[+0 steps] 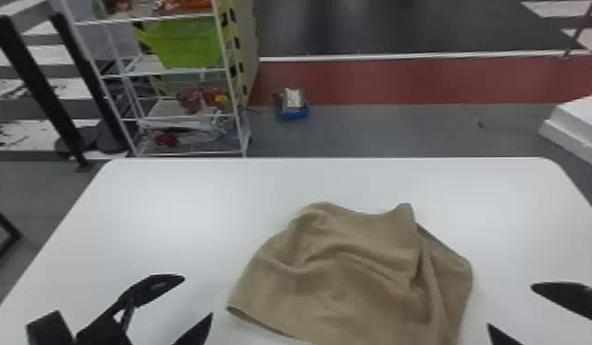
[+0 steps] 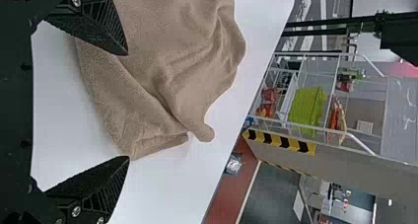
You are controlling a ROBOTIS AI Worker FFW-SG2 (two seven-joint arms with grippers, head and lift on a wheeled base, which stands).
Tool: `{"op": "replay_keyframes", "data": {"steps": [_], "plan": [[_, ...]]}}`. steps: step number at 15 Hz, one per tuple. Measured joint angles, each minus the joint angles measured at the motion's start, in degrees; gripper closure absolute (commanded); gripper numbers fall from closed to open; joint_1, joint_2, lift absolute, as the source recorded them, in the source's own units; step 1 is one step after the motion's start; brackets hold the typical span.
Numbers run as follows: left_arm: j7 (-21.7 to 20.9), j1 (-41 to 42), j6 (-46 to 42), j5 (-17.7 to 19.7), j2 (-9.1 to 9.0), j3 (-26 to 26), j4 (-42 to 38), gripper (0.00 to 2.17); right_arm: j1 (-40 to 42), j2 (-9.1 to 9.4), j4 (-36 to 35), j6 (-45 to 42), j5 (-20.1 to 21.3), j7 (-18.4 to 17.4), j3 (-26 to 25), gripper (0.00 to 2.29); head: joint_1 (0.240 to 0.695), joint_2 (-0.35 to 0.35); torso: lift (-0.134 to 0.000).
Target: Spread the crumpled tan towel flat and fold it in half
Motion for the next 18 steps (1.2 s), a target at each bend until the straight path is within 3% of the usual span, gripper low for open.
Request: {"op": "replay_keyframes", "data": {"steps": [2,4,11,13,18], "plan": [[-4.9,-2.59,6.37,-5.79,0.0,-1.85,-0.07,0.29,-0.27,0.41,0.0,0.55,-0.02,-0.19,-0.06,0.14,0.695,0.0,-0.123],[-6.03,-4.85,11.75,-10.26,0.0,-3.8,-0.09,0.29,-1.12,0.83,0.01,2.88,-0.02,-0.44,-0.07,0.14,0.695,-0.016,-0.123],[-8.15,-8.6,17.51,-15.4,0.0,-6.85,-0.09,0.3,-2.59,1.66,1.01,5.9,-0.03,-0.77,-0.19,0.14,0.695,-0.062,-0.123],[-8.16,-9.21,17.82,-16.17,0.0,-6.92,0.45,0.51,-3.41,1.66,1.67,6.16,-0.08,-0.76,-0.12,0.14,0.695,-0.06,-0.123],[-8.84,-9.92,17.72,-17.36,0.0,-7.22,1.39,0.51,-5.22,1.67,3.12,6.93,-0.08,-0.69,0.27,0.14,0.695,-0.06,-0.123]]}}
